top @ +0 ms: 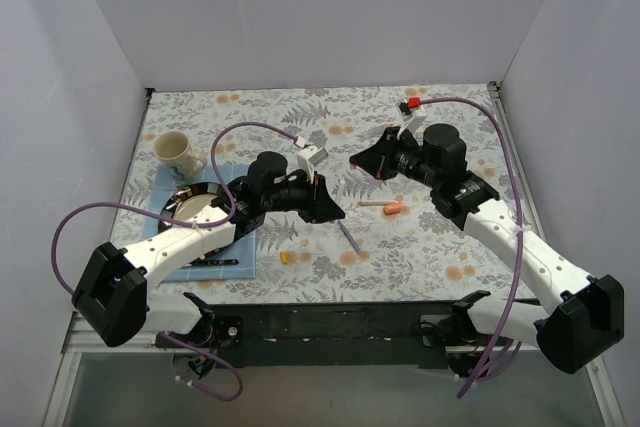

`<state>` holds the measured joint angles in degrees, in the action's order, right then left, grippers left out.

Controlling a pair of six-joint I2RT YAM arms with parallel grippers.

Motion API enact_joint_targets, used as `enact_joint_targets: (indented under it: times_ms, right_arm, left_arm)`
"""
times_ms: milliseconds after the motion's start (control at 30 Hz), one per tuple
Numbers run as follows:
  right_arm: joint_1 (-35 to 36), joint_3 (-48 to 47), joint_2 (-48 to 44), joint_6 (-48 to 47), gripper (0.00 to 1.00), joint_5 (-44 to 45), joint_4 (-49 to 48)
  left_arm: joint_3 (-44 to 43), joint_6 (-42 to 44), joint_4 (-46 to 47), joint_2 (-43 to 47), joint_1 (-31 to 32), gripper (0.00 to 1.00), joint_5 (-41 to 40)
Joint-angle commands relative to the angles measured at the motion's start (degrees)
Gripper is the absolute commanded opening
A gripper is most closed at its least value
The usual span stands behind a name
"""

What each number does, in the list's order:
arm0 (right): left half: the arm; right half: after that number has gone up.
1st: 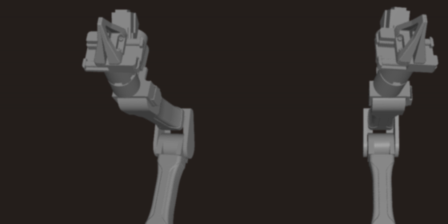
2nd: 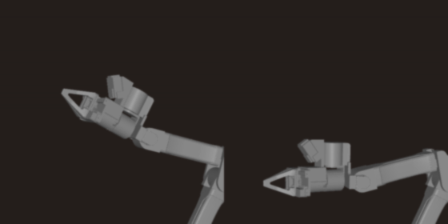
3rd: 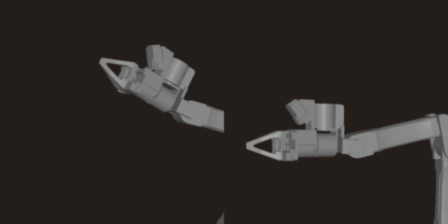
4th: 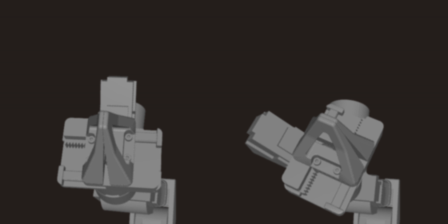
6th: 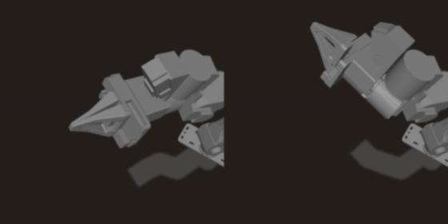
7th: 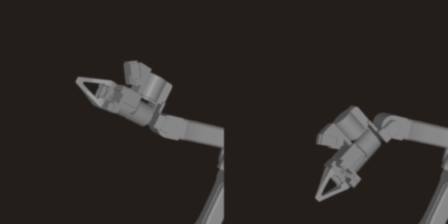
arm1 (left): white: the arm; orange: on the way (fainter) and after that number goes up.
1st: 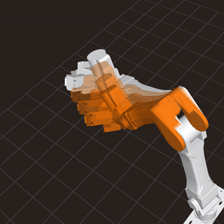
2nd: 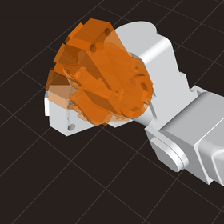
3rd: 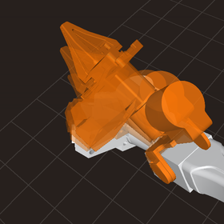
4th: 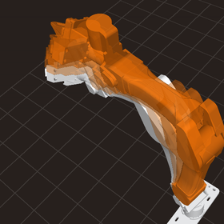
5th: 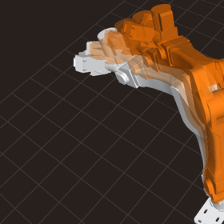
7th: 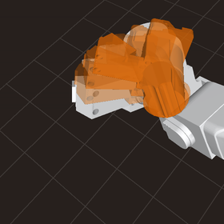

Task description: Insert the pens into the pen caps

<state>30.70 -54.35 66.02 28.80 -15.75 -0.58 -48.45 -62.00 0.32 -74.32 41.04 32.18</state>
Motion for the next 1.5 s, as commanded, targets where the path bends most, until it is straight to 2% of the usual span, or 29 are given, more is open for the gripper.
enact_joint_targets:
  times_ms: [0,533,633,733,767,800,867,900,1033,1133,1233,1333,1400,1467]
  right_arm:
    - [0.9,-1.1,-2.5,5.4,0.01,-1.0,-7.7]
    - [2.6,2.8,-4.7,7.3,0.01,0.4,-13.8]
    - [2.7,3.4,-5.7,7.0,0.01,4.8,-9.5]
    - [2.7,3.6,-5.9,5.7,0.02,11.3,-6.9]
    - [2.7,3.5,-5.7,5.6,0.04,14.1,-4.5]
    - [2.7,3.5,-4.9,5.0,0.12,14.9,-3.8]
    - [2.7,4.2,-3.7,4.6,0.22,15.5,-2.9]
    - [2.7,4.3,-2.1,4.7,0.29,15.5,-2.4]
    - [4.9,3.4,3.9,4.8,0.37,13.9,-0.3]
    - [9.7,-0.2,10.3,2.5,0.41,14.8,2.5]
    - [15.1,-3.6,16.6,1.2,0.42,15.5,2.4]
    - [20.8,-6.2,22.1,-4.2,0.43,12.0,-2.7]
    - [24.0,-12.0,27.5,-3.2,0.44,14.8,0.4]
    - [25.5,-16.0,31.2,0.8,0.45,18.4,7.4]
  left_arm:
    - [0.4,-0.1,2.0,1.9,0.4,0.0,1.7]
    - [0.9,-0.4,3.0,2.9,0.4,0.0,1.8]
    - [-1.6,2.1,-3.4,2.3,0.4,0.0,-2.2]
    - [-2.1,2.8,-6.3,5.2,0.6,0.0,-12.6]
    - [-1.9,3.2,-6.6,5.9,0.6,0.0,-16.2]
    - [-2.4,3.1,-8.4,7.0,0.6,0.0,-22.5]
    - [-3.5,2.2,-10.9,7.3,0.6,0.0,-30.7]
    - [-4.0,1.9,-13.9,7.4,0.6,0.0,-39.1]
    - [-7.9,0.7,-19.6,9.1,0.5,0.0,-55.2]
    - [-8.7,0.9,-20.2,13.1,0.4,0.0,-63.0]
    - [-8.6,0.8,-20.2,19.6,0.4,0.0,-67.1]
    - [-7.7,-0.1,-19.9,26.8,0.4,0.0,-67.0]
    - [-6.2,-1.0,-19.7,31.8,0.4,0.0,-66.0]
    - [-5.3,-2.0,-19.6,34.8,0.4,0.0,-65.3]
